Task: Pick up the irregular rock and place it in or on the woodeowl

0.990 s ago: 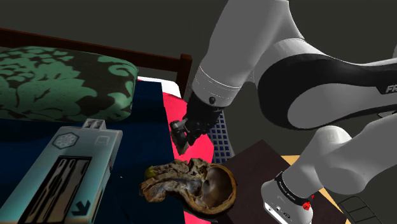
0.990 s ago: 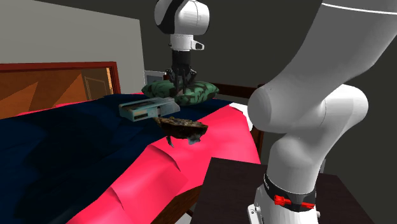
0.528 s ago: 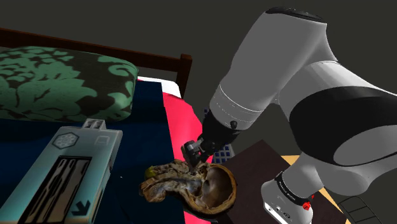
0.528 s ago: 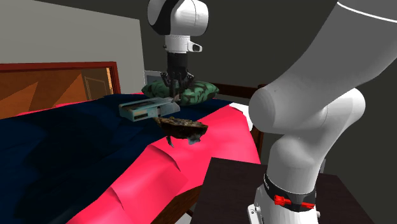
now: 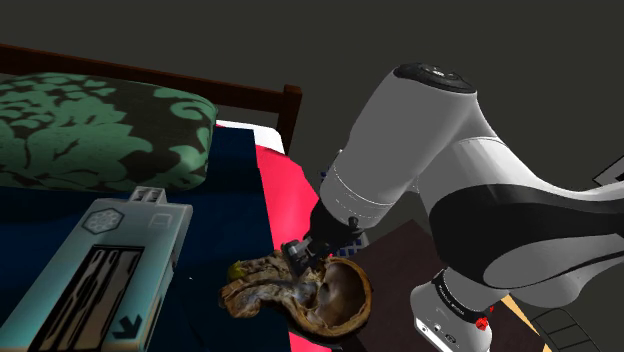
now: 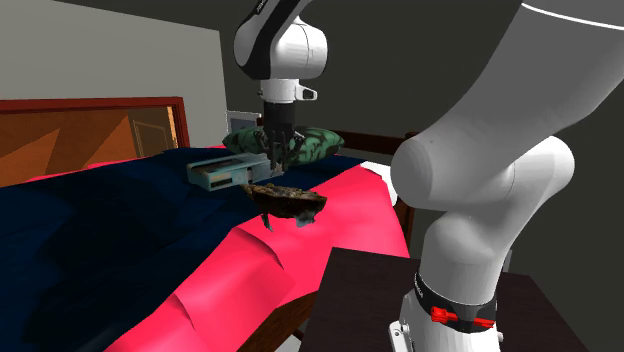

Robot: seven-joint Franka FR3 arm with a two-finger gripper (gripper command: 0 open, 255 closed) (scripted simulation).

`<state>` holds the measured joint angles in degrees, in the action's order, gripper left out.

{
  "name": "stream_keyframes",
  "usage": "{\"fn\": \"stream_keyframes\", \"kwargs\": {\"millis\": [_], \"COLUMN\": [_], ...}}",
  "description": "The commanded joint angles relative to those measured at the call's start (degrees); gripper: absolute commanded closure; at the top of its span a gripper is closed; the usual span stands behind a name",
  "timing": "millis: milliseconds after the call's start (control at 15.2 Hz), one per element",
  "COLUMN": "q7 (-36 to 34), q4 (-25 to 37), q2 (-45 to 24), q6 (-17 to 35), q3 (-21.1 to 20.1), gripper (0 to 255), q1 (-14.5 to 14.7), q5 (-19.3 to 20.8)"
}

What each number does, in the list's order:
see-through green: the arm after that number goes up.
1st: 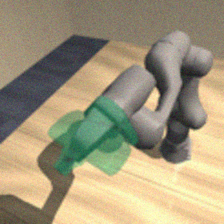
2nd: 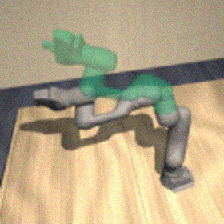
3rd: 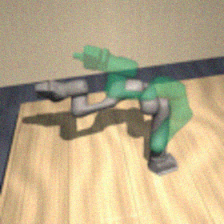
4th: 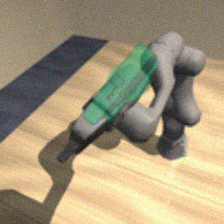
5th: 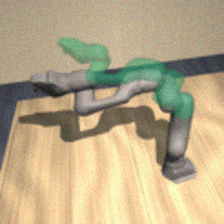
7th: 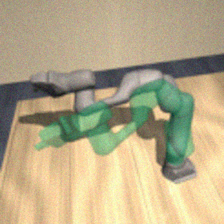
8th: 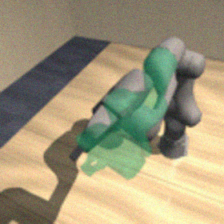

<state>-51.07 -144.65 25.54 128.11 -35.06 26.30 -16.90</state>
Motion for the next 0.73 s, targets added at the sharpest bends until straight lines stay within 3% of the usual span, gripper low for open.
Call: {"fn": "stream_keyframes", "kwargs": {"millis": [0, 528, 594, 660], "q7": [-0.1, -0.2, -0.2, -0.2], "q4": [-1.0, -1.5, -1.5, -1.5], "q2": [-0.6, -1.1, -1.1, -1.1], "q6": [1.7, 2.6, 2.6, 2.6], "q3": [-0.4, -0.7, -0.7, -0.7], "gripper": [255, 255, 0, 0], "q1": [0.0, -0.1, -0.1, -0.1], "q5": [-0.1, -0.1, -0.1, -0.1]}}
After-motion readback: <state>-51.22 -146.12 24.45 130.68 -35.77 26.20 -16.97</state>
